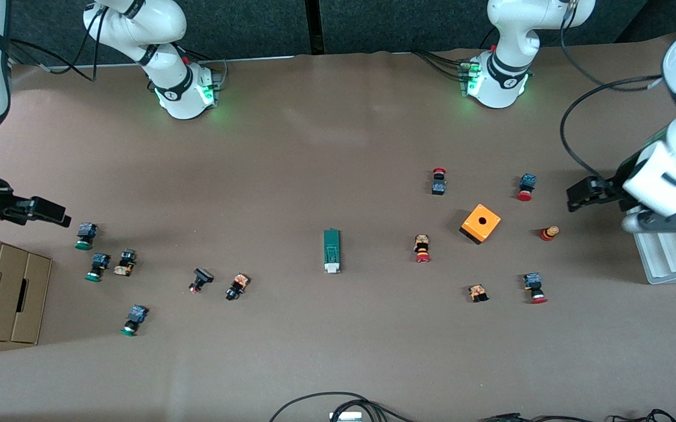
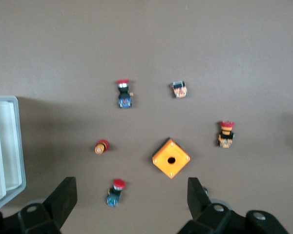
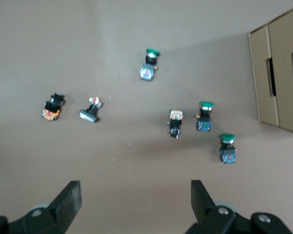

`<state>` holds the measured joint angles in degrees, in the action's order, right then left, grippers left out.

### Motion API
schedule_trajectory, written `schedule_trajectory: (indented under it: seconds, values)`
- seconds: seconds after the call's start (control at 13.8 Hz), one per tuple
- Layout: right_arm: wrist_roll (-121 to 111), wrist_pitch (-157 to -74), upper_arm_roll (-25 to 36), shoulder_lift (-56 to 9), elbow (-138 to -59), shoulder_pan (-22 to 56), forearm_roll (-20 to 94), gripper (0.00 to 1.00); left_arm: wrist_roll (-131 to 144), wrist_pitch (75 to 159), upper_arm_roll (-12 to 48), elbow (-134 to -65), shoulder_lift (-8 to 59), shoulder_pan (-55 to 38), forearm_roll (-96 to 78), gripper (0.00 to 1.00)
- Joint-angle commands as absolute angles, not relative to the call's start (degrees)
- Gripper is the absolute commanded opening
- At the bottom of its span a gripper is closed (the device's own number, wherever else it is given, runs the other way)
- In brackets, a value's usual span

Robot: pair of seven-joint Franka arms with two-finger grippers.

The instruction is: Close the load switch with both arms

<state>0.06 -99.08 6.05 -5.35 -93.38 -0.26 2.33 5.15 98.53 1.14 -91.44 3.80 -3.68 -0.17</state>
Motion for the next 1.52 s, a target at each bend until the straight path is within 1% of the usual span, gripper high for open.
schedule_trajectory:
  seconds: [0.0,0.22,0.36,0.65,1.02,1.45]
  values:
    - [0.26,-100.55,5.98,-4.92,-93.69,0.17,0.97,1.0,5.1,104.68,0.7,-101.85,-4.48,-3.87,-0.35,1.0]
    - [-0.09,-100.46,5.98,-5.1,-93.69,0.35,0.97,1.0,5.62,102.05,0.62,-100.73,-3.0,-3.78,-0.35,1.0]
    - [-0.09,-100.72,5.98,-6.32,-93.69,1.4,0.88,1.0,5.71,101.78,0.7,-99.67,-2.46,-3.87,-0.35,1.0]
    - [0.18,-100.9,5.98,-6.59,-93.69,1.32,3.42,1.0,5.45,101.69,0.53,-99.58,-2.46,-3.69,0.09,1.0]
    - [0.09,-101.34,6.06,-6.24,-93.6,1.93,3.43,1.0,5.54,101.43,0.62,-97.83,-1.32,-3.69,0.09,1.0]
    - [0.79,-100.11,5.98,-4.75,-92.99,2.2,3.87,1.0,5.19,100.63,0.62,-97.73,-1.32,-3.69,0.26,1.0]
